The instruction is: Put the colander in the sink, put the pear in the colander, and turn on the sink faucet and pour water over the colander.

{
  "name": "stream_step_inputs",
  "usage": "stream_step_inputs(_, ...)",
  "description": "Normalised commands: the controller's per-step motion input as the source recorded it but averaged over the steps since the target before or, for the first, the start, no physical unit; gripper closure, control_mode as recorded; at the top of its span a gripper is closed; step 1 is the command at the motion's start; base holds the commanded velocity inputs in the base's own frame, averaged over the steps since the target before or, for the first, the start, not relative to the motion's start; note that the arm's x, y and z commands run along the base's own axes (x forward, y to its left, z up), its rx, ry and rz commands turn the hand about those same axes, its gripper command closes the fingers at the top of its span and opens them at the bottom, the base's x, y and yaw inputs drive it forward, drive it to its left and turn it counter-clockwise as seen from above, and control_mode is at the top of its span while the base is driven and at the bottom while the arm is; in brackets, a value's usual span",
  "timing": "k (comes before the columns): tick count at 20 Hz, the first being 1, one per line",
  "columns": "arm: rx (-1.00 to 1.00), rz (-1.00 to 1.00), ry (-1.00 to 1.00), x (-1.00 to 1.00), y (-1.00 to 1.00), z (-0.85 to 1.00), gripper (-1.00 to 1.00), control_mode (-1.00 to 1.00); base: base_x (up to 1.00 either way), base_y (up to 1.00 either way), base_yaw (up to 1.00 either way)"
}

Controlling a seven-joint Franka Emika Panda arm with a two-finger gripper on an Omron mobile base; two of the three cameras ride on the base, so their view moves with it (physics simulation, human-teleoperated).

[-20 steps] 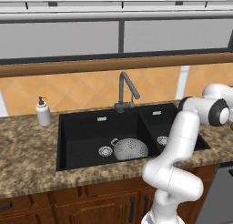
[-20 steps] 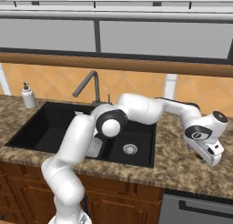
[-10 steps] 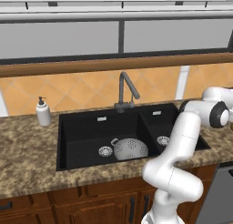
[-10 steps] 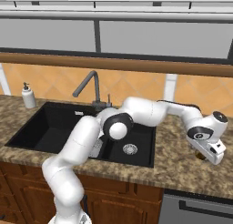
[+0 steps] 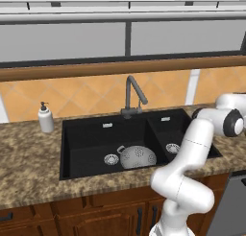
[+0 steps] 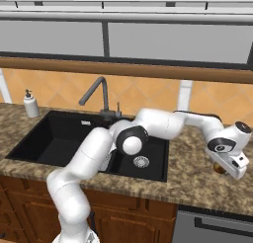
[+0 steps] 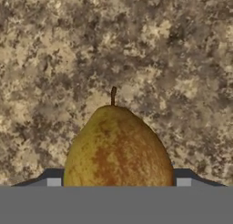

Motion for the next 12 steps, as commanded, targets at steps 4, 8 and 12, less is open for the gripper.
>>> stream_step_inputs(4,0.00,0.01,0.00,-0.73,0.22,0.00,1.00,-1.00,0.00,0.00,0.00)
stream_step_inputs(8,-0.10,0.12,-0.17,-0.82,0.77,0.26,1.00,-1.00,0.00,0.00,0.00)
stream_step_inputs(12,-0.24,0.22,-0.38,-0.39,1.00,0.77,1.00,-1.00,0.00,0.00,0.00)
